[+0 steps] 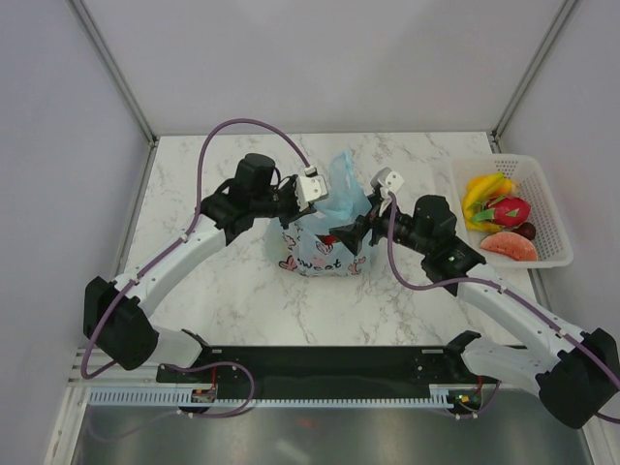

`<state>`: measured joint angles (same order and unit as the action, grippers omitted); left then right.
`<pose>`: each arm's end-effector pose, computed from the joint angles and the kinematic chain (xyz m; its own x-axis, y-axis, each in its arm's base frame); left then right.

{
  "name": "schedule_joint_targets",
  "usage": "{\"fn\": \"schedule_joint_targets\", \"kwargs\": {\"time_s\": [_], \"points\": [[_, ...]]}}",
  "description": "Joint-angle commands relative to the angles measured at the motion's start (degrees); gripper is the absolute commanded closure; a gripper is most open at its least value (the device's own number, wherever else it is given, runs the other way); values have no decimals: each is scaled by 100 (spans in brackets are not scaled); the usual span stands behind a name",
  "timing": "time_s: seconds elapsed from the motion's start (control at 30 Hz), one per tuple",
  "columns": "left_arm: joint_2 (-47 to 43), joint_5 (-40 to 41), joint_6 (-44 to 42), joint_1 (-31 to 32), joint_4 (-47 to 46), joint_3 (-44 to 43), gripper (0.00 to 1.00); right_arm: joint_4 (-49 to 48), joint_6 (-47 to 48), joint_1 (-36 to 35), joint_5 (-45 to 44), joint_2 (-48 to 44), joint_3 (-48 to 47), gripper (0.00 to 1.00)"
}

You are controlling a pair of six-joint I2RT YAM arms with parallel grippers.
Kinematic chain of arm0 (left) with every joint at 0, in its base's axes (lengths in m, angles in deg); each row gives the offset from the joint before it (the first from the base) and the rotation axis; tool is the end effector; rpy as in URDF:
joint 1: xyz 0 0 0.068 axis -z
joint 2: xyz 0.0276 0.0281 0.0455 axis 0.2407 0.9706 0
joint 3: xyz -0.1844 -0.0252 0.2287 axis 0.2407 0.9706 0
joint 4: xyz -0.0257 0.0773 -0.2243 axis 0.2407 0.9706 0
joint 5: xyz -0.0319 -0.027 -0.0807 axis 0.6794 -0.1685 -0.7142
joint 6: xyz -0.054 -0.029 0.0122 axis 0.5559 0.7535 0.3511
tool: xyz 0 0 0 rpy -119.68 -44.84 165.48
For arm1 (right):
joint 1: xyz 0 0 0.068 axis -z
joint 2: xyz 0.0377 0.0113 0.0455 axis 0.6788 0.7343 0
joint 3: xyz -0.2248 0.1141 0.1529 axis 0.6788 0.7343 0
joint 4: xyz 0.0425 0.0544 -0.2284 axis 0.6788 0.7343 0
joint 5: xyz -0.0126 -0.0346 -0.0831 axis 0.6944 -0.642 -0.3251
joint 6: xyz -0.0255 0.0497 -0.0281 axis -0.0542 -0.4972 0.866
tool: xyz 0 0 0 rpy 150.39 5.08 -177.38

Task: Place the fake fruits into the plastic bag and tie a complex knot
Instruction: Adjust the plastic bag at the center of the board.

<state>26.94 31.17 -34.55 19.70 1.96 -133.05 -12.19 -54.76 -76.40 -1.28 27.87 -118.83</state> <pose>0.2337 -0.1828 0.3558 0.1252 0.5267 -0.8408 0.9257 0.2428 0.2900 0.1756 0.1386 0.3482 -0.1423 -0.0167 -0.9897 -0.8200 0.5620 0.1085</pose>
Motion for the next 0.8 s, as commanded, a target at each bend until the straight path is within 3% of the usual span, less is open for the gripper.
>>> {"fn": "schedule_joint_targets", "kwargs": {"time_s": [0.0, 0.53, 0.77], "points": [[-154, 8, -107, 47, -137, -21, 98, -261, 34, -19, 167, 133, -279, 2], [-84, 368, -169, 162, -120, -12, 98, -375, -107, -10, 79, 793, -939, 3], [-66, 658, -195, 162, -5, -38, 98, -218, -54, -19, -44, 811, -1062, 21]]}}
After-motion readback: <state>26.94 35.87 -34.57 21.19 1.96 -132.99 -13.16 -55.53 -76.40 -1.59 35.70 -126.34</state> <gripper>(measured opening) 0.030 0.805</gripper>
